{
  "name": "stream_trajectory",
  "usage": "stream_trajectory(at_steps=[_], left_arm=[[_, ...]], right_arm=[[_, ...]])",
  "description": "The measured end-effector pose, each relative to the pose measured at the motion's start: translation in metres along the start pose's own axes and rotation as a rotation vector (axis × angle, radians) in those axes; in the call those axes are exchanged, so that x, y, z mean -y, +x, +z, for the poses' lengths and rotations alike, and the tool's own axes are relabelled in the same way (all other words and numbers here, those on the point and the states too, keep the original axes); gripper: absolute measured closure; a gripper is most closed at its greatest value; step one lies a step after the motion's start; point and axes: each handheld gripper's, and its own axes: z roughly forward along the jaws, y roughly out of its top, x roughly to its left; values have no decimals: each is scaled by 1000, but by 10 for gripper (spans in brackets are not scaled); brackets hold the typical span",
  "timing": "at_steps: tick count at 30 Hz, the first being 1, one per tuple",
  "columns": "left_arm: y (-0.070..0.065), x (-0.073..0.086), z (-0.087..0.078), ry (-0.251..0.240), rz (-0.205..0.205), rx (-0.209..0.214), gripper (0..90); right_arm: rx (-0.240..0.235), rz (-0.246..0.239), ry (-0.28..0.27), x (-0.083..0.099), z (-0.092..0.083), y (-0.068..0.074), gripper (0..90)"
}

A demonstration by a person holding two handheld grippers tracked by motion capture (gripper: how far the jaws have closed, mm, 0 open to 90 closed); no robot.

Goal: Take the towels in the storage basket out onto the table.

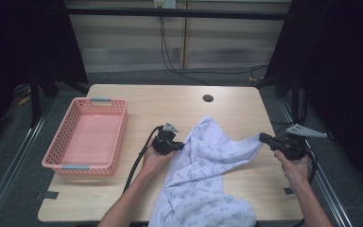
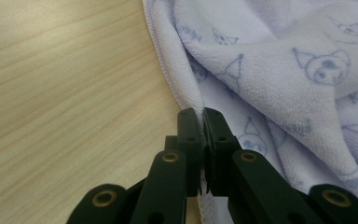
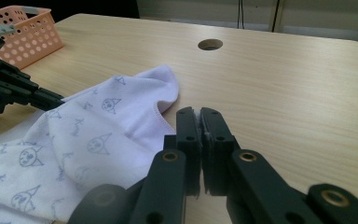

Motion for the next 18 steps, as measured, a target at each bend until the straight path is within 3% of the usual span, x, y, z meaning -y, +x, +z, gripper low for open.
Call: stream_trajectory(at_steps=[2, 6, 10, 11, 13, 17, 18], left_arm=[[0, -1, -13, -12, -4, 16, 871], [-10, 9, -54, 1, 57, 13, 871], [-20, 42, -85, -30, 44, 45, 870], [-22, 52, -90, -30, 20, 65, 870], [-31, 67, -98, 1, 31, 68, 870], [-52, 87, -114, 38, 48, 126, 870], [-56, 91, -118, 37, 32, 139, 870]], right_arm=[[3, -3, 0, -1, -1, -1, 867], [4, 11, -14, 1, -8, -5, 868], [-8, 25, 7, 12, -12, -3, 868], [-13, 23, 19, 16, -12, 0, 868], [-28, 17, 39, 22, -13, 5, 867], [-53, 0, 80, 31, -14, 16, 866], [-67, -8, 89, 33, -14, 20, 866]])
